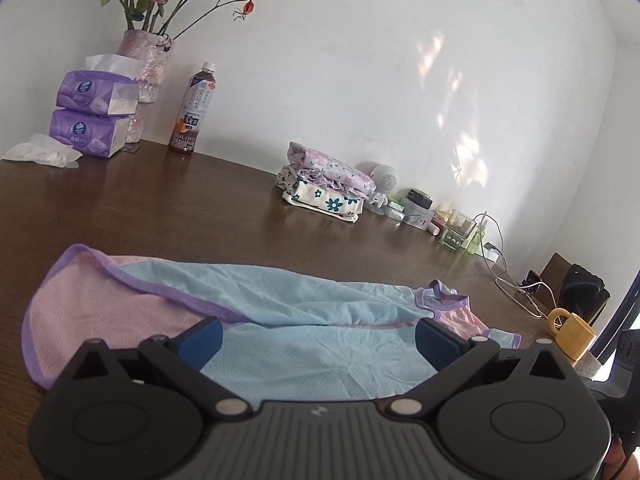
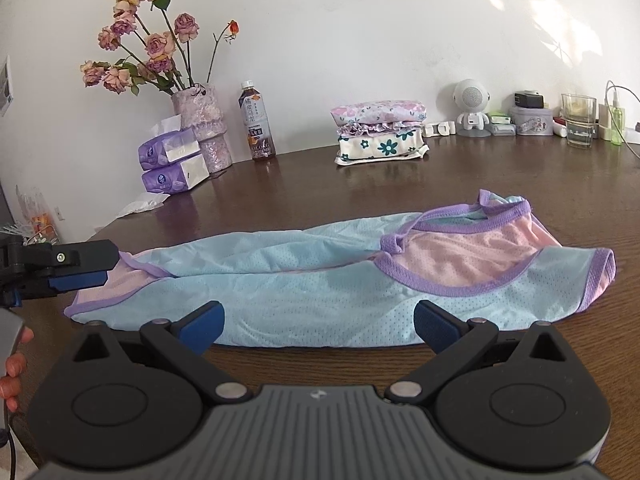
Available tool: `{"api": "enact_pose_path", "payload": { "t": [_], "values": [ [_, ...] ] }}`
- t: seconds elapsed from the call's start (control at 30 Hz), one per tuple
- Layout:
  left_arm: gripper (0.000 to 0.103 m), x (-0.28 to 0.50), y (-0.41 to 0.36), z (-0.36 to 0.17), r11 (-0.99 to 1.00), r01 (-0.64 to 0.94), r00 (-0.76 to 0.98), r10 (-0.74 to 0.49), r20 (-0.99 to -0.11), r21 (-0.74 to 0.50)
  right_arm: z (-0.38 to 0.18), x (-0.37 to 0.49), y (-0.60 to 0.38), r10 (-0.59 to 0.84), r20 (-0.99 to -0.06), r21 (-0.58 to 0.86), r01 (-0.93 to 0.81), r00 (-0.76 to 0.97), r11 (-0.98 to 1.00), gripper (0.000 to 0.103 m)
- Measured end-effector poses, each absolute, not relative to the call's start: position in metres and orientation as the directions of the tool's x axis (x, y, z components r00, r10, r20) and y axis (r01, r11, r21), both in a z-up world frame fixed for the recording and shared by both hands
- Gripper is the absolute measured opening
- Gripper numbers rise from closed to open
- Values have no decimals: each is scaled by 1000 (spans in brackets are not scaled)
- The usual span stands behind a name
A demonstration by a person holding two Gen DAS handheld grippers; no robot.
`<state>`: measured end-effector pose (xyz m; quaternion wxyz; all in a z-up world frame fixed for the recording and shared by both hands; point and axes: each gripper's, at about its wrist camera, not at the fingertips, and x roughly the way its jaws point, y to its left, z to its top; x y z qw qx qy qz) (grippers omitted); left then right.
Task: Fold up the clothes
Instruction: 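Move both open grippers forward onto opposite ends of the folded garment, then close the right gripper on the pink trimmed end while the left gripper grips the other end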
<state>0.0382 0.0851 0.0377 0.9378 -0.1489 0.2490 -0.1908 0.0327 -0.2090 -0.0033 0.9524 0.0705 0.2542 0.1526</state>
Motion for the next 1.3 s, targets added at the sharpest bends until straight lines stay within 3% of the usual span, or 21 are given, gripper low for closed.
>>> {"api": "enact_pose_path", "payload": {
  "t": [0.57,0.73,1.07,1.13,1.2,1.3],
  "values": [
    [103,49,89,55,895,292,793,-424,-437,-338,26,38,-218,254,-392,125,-223,884,967,103],
    [103,50,90,65,914,285,796,-393,-460,-288,32,38,-221,236,-348,38,-238,907,970,103],
    [100,72,95,57,939,303,761,-341,-552,-162,38,74,-215,256,-442,-192,-369,860,909,102],
    [88,80,94,53,939,323,745,-331,-579,-122,37,82,-211,259,-467,-239,-403,846,884,102],
    [84,89,92,48,935,344,726,-322,-608,-84,34,90,-202,268,-503,-289,-452,822,844,101],
    [78,103,86,45,915,404,692,-326,-644,-29,28,102,-188,273,-557,-357,-523,784,774,89]
  ]
}}
